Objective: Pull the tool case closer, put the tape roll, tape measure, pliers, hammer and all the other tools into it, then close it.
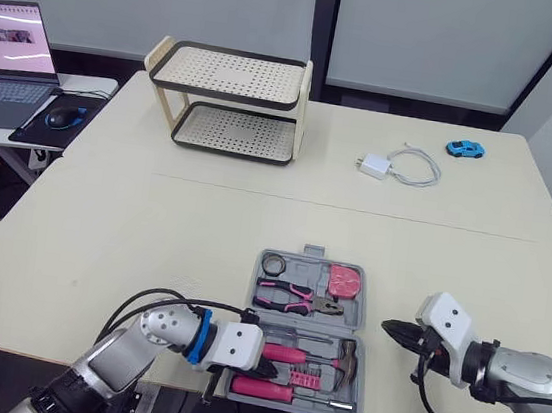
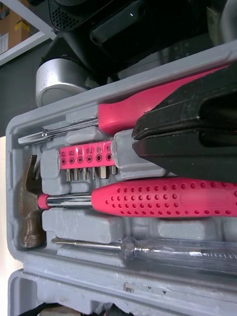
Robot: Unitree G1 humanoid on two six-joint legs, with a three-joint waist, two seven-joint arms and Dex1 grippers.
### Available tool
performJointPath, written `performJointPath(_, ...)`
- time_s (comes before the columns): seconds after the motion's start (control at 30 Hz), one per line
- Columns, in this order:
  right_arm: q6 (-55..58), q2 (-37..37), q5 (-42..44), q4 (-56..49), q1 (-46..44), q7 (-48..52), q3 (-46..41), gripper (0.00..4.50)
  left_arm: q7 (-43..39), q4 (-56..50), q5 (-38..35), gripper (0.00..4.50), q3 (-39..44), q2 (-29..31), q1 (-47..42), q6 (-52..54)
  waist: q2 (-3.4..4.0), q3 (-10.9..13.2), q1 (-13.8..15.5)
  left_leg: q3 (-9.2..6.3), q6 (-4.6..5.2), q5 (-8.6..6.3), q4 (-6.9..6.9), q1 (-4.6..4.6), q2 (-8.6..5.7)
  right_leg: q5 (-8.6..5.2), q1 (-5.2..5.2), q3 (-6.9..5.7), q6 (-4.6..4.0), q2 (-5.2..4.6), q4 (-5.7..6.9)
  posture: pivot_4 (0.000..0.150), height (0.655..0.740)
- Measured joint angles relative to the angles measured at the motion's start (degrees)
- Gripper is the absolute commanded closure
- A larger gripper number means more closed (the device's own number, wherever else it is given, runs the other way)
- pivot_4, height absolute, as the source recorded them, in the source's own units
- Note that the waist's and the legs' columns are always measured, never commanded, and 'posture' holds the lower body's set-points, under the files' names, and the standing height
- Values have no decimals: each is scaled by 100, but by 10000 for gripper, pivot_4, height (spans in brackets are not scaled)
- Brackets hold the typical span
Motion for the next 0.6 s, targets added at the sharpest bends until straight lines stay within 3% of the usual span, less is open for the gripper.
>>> performJointPath(0.2, 55, -45, 18, 11, -25, -2, -1, 44753, 49, 47, 132, 45000, -159, -54, -140, 3, 1, -1, 3, 0, 0, 0, 0, 1, 0, 0, 1, 0, 0, 0, 0, 1500, 7350)
performJointPath(0.33, 792, -94, 526, 52, -425, 74, -176, 44753, 39, 55, 210, 45000, -223, -47, -210, 6, 5, -3, -3, 2, 0, 0, 1, 3, 0, 0, 4, 3, 0, 0, 0, 1500, 7350)
performJointPath(0.5, 2153, -259, 1436, 590, -1722, 215, -432, 35111, 21, 88, 248, 45000, -284, -28, -277, -12, 12, -7, -6, 1, 0, 0, 0, 13, 0, 0, 13, 2, 0, 0, -1, 1500, 7350)
performJointPath(0.6, 2892, 108, 1632, 1116, -2550, -101, -348, 28380, -12, 158, 250, 45000, -313, -5, -301, -61, 11, -10, -8, 1, 1, 0, -2, 13, 0, 0, 13, 2, -1, 0, -1, 1500, 7350)
